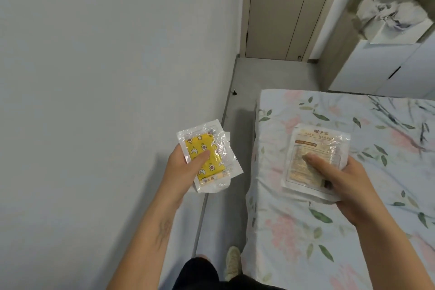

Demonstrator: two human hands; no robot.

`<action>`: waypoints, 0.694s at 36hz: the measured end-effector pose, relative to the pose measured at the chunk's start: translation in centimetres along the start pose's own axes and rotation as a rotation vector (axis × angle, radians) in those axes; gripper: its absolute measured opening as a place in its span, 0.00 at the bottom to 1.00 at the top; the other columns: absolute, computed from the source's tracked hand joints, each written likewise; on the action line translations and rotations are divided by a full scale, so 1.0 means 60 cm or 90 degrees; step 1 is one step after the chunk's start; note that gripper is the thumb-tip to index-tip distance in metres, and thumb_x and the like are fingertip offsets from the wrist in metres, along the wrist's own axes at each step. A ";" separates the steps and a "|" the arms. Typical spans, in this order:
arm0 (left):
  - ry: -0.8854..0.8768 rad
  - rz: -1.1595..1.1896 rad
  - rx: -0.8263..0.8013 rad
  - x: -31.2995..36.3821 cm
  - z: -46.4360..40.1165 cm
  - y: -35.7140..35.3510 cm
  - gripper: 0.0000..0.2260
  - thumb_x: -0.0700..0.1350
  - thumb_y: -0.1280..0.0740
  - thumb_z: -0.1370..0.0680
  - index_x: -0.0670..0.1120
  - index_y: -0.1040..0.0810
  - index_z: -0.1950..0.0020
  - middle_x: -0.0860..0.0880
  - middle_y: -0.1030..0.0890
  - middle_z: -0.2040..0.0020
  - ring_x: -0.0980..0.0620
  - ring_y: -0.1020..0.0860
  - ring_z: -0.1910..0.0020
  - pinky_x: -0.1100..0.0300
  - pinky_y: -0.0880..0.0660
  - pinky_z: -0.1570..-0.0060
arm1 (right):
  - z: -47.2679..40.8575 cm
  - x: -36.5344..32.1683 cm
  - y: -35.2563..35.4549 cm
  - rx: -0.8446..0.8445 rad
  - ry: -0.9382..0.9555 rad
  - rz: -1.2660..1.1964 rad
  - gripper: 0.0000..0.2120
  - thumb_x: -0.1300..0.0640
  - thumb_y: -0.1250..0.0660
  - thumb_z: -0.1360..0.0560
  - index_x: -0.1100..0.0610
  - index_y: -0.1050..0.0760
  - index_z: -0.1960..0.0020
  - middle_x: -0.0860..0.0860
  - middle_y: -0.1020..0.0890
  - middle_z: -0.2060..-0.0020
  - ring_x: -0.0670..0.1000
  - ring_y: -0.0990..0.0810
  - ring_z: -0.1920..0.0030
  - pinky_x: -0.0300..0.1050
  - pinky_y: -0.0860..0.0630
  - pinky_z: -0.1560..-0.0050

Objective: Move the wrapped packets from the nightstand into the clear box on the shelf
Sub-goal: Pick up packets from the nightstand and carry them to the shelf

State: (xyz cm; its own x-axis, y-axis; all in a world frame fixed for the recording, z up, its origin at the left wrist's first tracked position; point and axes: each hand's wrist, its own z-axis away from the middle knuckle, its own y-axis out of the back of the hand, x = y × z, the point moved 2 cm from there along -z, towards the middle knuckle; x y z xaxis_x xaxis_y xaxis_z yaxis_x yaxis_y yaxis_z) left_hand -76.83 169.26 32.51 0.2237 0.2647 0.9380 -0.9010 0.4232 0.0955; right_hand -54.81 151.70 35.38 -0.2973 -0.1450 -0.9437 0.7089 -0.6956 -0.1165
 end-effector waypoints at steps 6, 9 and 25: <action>-0.020 0.000 -0.013 0.078 -0.117 -0.017 0.10 0.43 0.31 0.24 0.51 0.22 0.44 0.51 0.16 0.50 0.52 0.17 0.52 0.56 0.20 0.55 | -0.121 -0.050 -0.013 0.022 0.006 -0.014 0.08 0.61 0.32 0.27 0.54 0.21 0.49 0.49 0.14 0.58 0.49 0.14 0.59 0.38 0.19 0.65; -0.016 -0.012 -0.035 0.111 -0.189 -0.028 0.12 0.43 0.31 0.24 0.49 0.23 0.41 0.50 0.17 0.48 0.50 0.17 0.51 0.54 0.20 0.53 | -0.186 -0.065 -0.032 0.029 0.002 -0.024 0.08 0.61 0.32 0.27 0.55 0.21 0.48 0.49 0.13 0.58 0.49 0.14 0.58 0.38 0.19 0.65; 0.143 0.092 -0.076 0.113 -0.543 -0.127 0.10 0.40 0.32 0.24 0.49 0.22 0.44 0.51 0.15 0.52 0.53 0.16 0.55 0.61 0.20 0.61 | -0.634 -0.123 -0.160 0.011 -0.044 0.005 0.10 0.60 0.32 0.26 0.57 0.21 0.45 0.53 0.14 0.55 0.52 0.14 0.57 0.38 0.21 0.70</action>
State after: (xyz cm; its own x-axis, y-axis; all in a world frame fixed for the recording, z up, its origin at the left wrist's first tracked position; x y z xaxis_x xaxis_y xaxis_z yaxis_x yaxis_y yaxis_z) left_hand -56.34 196.08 27.27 0.1847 0.5087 0.8409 -0.8824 0.4626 -0.0860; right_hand -35.08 186.22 31.66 -0.3362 -0.1985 -0.9206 0.7001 -0.7066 -0.1033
